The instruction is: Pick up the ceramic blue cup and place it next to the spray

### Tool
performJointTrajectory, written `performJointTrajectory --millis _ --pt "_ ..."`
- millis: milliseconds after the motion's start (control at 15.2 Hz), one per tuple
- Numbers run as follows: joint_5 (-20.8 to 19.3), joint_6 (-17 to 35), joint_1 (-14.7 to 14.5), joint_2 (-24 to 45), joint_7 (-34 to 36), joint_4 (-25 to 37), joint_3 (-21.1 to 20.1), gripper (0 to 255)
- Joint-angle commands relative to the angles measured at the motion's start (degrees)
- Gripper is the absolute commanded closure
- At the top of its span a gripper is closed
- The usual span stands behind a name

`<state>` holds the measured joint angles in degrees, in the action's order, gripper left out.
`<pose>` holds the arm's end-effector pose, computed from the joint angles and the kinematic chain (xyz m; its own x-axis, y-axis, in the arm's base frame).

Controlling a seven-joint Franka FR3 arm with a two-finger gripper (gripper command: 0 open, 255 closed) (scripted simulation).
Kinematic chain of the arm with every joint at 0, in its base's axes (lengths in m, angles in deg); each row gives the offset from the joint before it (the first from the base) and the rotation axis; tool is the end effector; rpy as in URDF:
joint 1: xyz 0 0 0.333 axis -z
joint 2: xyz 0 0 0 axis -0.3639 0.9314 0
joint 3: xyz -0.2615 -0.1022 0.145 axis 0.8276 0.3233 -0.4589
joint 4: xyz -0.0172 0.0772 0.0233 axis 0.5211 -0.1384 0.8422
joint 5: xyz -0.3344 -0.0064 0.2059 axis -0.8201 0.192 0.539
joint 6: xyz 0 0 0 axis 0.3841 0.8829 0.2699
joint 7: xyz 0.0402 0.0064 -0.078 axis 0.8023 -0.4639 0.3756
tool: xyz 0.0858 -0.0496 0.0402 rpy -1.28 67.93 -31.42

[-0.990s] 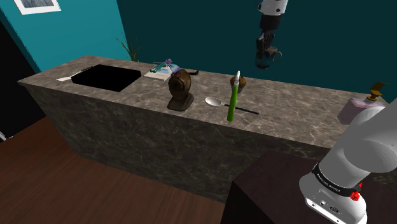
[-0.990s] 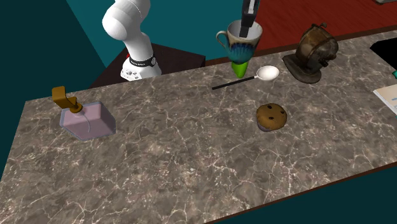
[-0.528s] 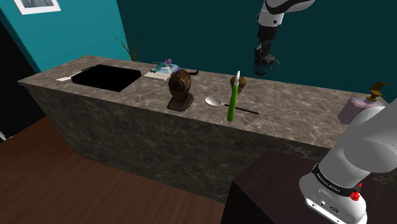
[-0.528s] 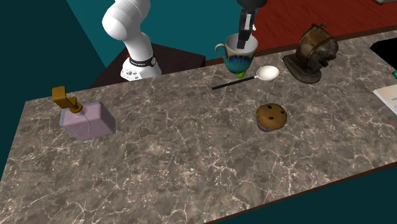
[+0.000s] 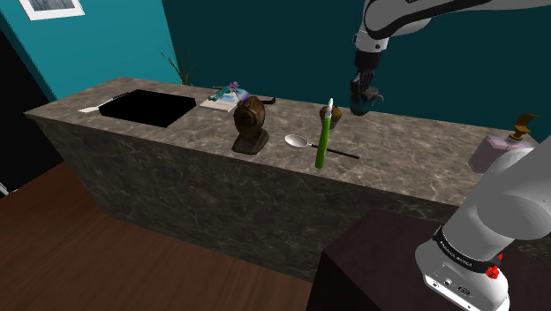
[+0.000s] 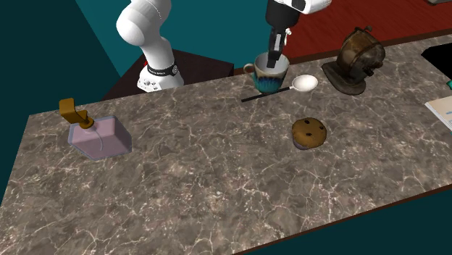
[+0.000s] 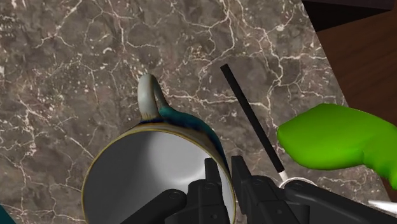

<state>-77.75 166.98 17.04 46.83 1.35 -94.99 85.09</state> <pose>0.4647 -0.0904 0.4999 0.9874 0.1583 -0.0036 0.1583 -0.9870 0.0262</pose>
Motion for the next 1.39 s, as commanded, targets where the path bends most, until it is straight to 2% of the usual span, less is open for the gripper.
performJointTrajectory --millis 0,1320 --pt "0.0 1.75 -0.01 0.31 0.1 -1.41 0.05 255" --pt "0.56 17.82 0.06 6.22 -0.3 -11.65 1.09 255"
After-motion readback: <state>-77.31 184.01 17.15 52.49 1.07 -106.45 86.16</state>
